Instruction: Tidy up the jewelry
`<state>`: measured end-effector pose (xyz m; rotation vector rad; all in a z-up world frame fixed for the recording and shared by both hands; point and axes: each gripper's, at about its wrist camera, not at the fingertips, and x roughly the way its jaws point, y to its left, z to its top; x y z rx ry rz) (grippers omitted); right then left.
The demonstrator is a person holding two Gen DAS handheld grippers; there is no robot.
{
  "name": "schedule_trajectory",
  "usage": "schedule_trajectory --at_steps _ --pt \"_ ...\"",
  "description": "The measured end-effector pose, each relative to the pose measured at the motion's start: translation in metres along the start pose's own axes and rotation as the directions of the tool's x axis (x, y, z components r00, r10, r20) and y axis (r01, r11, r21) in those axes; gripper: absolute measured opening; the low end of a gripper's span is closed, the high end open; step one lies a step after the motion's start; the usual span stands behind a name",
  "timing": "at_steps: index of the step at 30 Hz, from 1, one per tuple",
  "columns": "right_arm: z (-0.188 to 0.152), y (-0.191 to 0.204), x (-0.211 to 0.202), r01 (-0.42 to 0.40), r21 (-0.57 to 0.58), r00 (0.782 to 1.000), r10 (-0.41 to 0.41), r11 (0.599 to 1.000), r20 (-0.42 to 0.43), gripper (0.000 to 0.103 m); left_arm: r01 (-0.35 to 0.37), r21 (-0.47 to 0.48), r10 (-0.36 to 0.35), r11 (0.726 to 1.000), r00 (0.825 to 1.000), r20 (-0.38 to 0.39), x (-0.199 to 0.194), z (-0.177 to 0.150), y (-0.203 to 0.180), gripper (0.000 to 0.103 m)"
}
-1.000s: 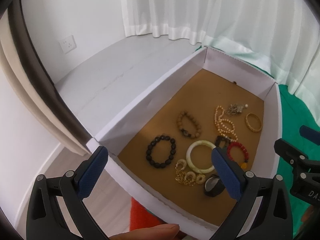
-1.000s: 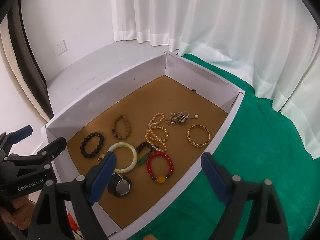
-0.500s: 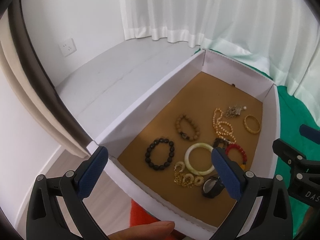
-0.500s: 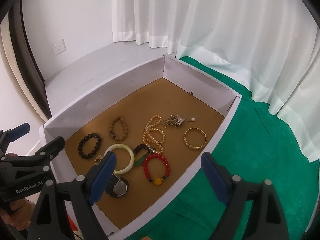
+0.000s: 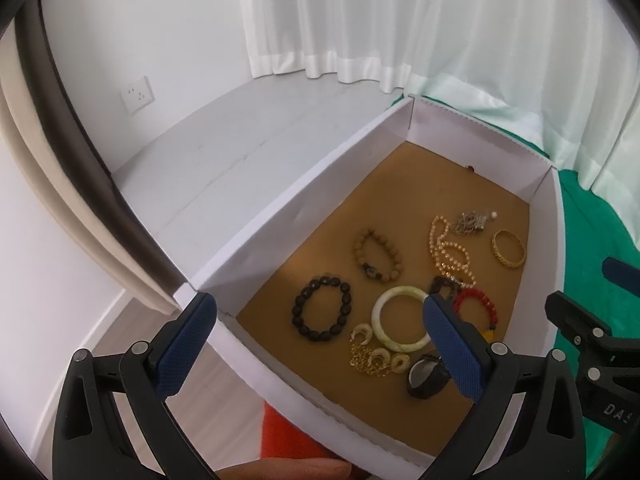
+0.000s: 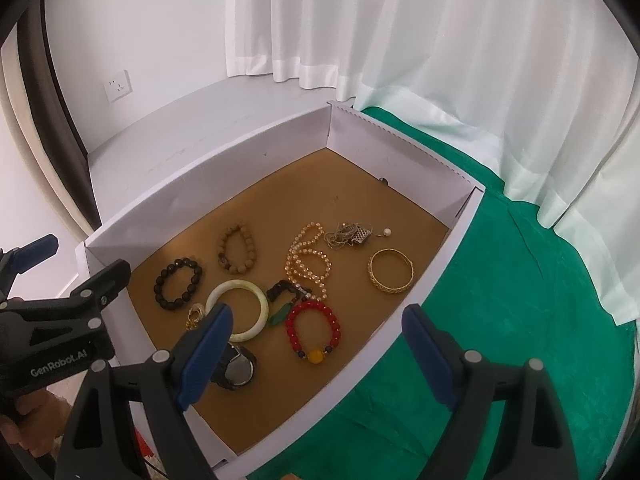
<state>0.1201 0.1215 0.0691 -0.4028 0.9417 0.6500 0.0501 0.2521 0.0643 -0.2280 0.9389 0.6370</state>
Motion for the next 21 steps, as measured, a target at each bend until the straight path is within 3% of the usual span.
schedule_trajectory --at_steps 14,18,21 --pt "0.0002 -0.0024 0.0015 -0.005 0.008 1.0 0.005 1.0 -0.007 0.088 0.004 0.004 -0.004 1.0 1.0 -0.011 -0.0002 -0.0028 -0.0046 0.103" --pt "-0.0003 -0.0028 0.0016 -0.006 0.012 1.0 0.006 1.0 -0.01 0.088 0.044 -0.002 -0.044 0.999 0.999 -0.017 -0.0006 -0.0041 -0.0056 0.103" --pt "-0.0004 -0.0029 0.0015 -0.006 0.014 1.0 0.007 1.0 -0.009 0.088 0.024 0.006 -0.024 1.0 1.0 -0.001 -0.0026 -0.0046 -0.0074 0.103"
